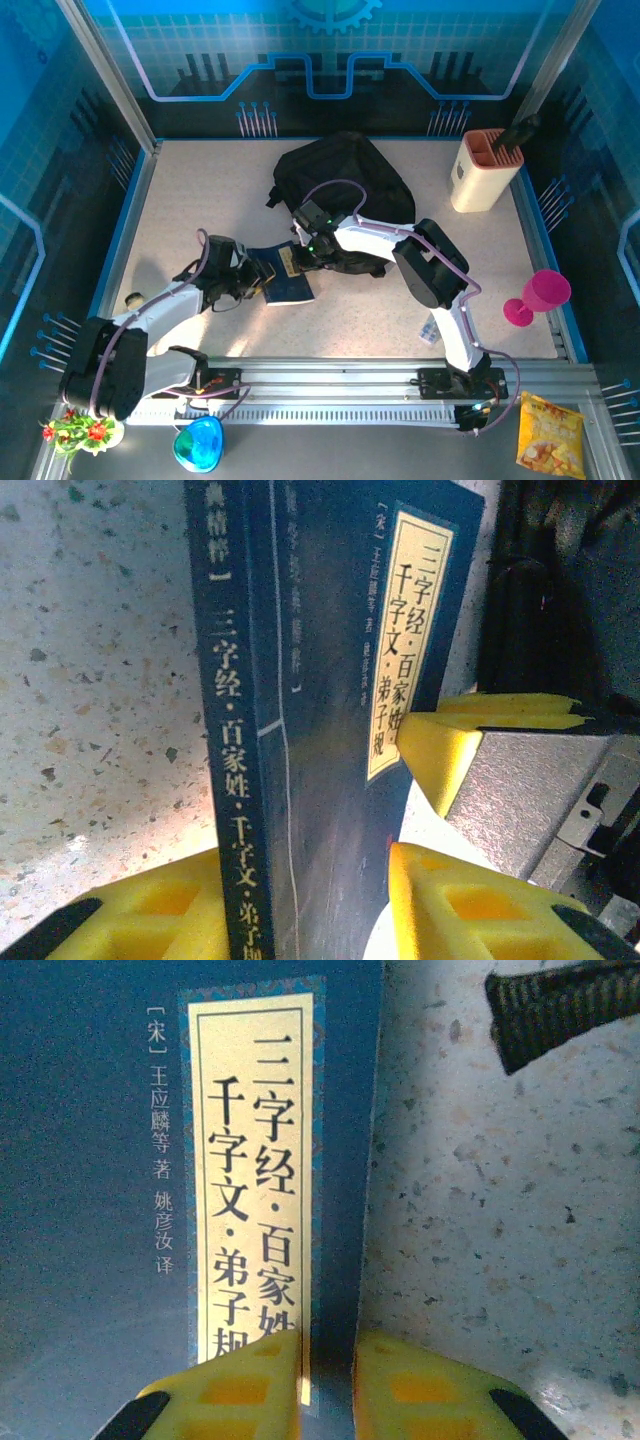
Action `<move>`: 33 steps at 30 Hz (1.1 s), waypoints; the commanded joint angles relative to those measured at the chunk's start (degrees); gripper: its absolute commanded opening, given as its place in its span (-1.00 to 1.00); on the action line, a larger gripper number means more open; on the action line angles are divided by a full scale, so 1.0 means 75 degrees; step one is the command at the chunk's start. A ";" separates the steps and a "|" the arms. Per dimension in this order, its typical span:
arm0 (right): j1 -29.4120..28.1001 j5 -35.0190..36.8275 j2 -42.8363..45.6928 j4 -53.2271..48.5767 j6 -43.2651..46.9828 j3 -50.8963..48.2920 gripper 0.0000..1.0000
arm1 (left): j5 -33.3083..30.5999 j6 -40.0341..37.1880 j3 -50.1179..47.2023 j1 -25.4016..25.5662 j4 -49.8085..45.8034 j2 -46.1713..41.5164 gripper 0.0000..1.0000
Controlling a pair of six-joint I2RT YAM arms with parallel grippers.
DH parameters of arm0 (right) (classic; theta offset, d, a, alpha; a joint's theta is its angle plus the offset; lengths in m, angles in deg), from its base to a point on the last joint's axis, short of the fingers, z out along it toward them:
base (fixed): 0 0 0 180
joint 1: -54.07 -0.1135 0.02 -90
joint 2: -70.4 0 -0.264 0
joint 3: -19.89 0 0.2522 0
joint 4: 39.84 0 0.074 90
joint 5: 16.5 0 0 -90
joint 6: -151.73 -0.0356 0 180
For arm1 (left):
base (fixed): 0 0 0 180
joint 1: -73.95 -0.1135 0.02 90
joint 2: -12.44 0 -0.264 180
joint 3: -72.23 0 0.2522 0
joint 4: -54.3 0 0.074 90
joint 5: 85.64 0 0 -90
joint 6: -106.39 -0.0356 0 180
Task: Pack the student bag
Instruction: Pick up the book at the center of the table, then pass the book.
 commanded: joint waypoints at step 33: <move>0.2865 -0.2280 0.5891 0.6883 -0.5104 -0.5483 0.65 | -0.2025 0.1970 0.2470 0.0989 0.3252 -0.0125 -1.00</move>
